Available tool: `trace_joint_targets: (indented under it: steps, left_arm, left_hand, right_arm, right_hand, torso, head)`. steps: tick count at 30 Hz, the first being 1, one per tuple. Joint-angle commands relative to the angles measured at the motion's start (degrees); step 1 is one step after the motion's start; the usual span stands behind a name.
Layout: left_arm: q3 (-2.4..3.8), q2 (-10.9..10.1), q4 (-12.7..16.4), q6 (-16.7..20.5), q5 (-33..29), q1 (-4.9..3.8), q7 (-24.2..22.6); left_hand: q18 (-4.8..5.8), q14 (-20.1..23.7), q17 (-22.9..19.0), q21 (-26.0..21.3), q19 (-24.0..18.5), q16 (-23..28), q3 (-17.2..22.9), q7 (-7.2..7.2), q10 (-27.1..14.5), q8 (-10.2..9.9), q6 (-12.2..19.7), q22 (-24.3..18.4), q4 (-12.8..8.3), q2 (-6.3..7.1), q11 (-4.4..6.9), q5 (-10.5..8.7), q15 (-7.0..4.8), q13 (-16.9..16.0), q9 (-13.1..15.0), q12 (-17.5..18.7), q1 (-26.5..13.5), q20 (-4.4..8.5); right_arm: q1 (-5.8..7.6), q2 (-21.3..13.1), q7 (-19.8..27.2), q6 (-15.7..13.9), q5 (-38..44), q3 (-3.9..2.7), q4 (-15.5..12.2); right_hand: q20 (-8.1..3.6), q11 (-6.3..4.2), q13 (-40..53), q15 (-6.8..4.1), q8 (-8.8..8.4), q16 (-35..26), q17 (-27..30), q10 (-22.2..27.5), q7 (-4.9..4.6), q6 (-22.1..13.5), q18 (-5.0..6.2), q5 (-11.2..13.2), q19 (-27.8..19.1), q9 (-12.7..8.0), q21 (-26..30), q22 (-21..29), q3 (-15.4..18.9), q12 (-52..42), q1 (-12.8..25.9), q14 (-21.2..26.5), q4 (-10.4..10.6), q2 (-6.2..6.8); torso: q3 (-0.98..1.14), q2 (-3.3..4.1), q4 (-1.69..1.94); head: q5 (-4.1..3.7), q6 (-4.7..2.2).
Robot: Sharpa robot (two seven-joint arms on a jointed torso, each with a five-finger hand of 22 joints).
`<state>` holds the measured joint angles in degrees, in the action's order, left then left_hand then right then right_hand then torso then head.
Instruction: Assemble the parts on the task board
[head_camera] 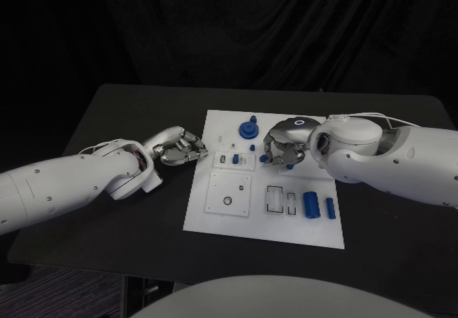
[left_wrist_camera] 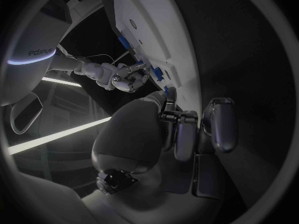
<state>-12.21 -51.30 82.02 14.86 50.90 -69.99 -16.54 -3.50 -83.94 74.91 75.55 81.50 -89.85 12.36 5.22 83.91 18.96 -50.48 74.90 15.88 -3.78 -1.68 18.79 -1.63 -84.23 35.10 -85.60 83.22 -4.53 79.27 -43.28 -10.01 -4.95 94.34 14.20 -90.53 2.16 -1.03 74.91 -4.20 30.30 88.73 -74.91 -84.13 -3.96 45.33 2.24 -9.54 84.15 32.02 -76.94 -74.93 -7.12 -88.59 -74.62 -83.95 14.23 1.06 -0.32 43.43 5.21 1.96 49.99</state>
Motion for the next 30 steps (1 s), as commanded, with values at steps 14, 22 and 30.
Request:
trace_joint_targets:
  steps: [14, 22, 30]
  left_arm:
    - [0.04, -0.2, 0.1, -0.5, -0.5, 0.16, -0.4]
    - [0.04, 0.0, 0.0, -0.7, -0.5, 0.19, -0.3]
    - [0.04, 0.2, -0.3, -1.0, -0.5, 0.29, -0.3]
  left_hand:
    - [-0.05, -6.1, 15.1, -0.5, -0.4, -0.1, 0.2, 0.16, 1.3, -0.2, -0.1, 10.4, 0.3, -0.06, 0.47, 0.39, -0.13, -2.3, -0.2, 0.5, -0.4, -0.04]
    - [-0.05, -6.1, 15.1, -0.5, -0.4, -0.1, 0.2, 0.17, 1.2, -0.2, -0.1, 10.4, 0.4, -0.08, 0.46, 0.40, -0.12, -2.2, -0.2, 0.5, -0.4, -0.05]
    - [-0.10, -6.1, 15.1, -0.7, -0.6, -0.1, 0.2, 0.17, 1.1, -0.2, -0.1, 10.3, 0.4, -0.09, 0.46, 0.41, -0.12, -2.2, -0.2, 0.6, -0.4, -0.05]
  right_arm:
    - [1.32, -3.6, -1.6, -7.9, 0.3, -0.04, -3.5]
    - [0.69, -2.5, -2.0, -5.2, 0.3, -0.04, -2.1]
    - [-0.43, -1.6, -1.9, -4.3, 0.3, -0.04, -0.4]
  right_hand:
    - [0.77, 1.33, 12.3, 0.88, -9.11, -0.5, -13.9, -3.3, -1.74, -2.3, 0.84, -4.1, 0.6, -6.7, 0.6, -11.0, -1.7, 0.3, -2.7, -5.6, -1.3, 2.39]
    - [0.97, 1.53, 12.0, 1.08, -13.02, -0.8, -13.7, -3.0, -2.04, -4.5, 0.95, -3.9, 0.3, -9.3, 1.2, -10.8, -2.2, 0.5, -3.8, -5.5, -2.2, 3.07]
    - [1.08, 1.74, 12.1, 1.22, -14.59, -0.9, -13.6, -3.1, -2.34, -6.1, 0.96, -3.8, 0.3, -10.4, 1.3, -10.8, -2.4, 0.5, -4.5, -5.4, -3.1, 3.46]
  torso:
    - [0.05, -0.06, 0.10]
    - [0.01, -0.03, 0.01]
    - [0.01, -0.01, 0.27]
  head:
    - [0.33, 0.01]
    - [0.22, 0.01]
    - [0.16, 0.01]
